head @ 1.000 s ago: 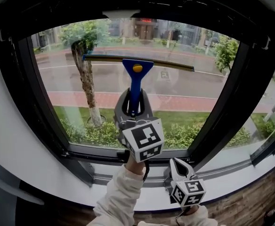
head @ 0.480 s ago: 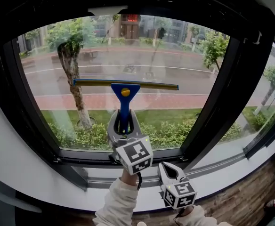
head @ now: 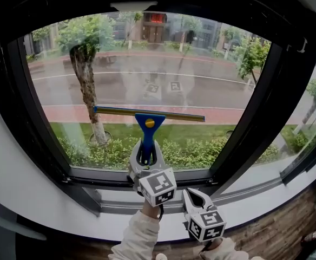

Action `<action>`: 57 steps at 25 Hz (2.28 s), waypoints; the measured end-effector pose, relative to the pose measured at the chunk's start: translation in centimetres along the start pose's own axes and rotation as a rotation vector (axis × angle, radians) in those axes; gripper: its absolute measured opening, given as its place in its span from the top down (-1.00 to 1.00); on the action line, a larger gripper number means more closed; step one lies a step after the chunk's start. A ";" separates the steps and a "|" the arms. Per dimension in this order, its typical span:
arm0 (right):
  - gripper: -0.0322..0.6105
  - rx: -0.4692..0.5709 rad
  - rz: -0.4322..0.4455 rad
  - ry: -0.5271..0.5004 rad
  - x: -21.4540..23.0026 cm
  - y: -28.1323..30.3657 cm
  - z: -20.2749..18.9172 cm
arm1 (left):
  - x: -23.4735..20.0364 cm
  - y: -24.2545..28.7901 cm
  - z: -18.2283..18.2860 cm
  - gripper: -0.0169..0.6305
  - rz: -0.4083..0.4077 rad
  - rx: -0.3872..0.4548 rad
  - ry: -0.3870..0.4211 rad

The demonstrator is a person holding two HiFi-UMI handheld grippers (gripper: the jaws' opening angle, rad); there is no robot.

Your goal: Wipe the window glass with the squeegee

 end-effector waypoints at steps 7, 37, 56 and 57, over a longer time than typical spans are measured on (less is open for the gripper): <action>0.89 -0.013 0.011 -0.012 -0.3 -0.3 -0.4 | -0.1 -0.9 -3.9 0.50 -0.005 -0.049 0.032; 0.89 -0.069 0.046 -0.048 -1.6 -1.4 -1.9 | 0.7 -3.4 -17.1 0.50 -0.028 -0.284 0.107; 0.89 -0.078 0.041 -0.038 -1.2 -1.9 -2.7 | 1.8 -4.1 -22.1 0.50 -0.048 -0.484 0.063; 0.89 -0.079 0.041 -0.037 -1.2 -1.9 -2.7 | 1.8 -4.1 -22.3 0.50 -0.049 -0.493 0.060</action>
Point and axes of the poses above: the fingertips, and each gripper's own axes: y forward along the fingers, x to its right, z out of its top, the point moved 9 cm from there along -y, backward along the fingers, and after that the axes turned 14 degrees about z, right-handed, at the moved point
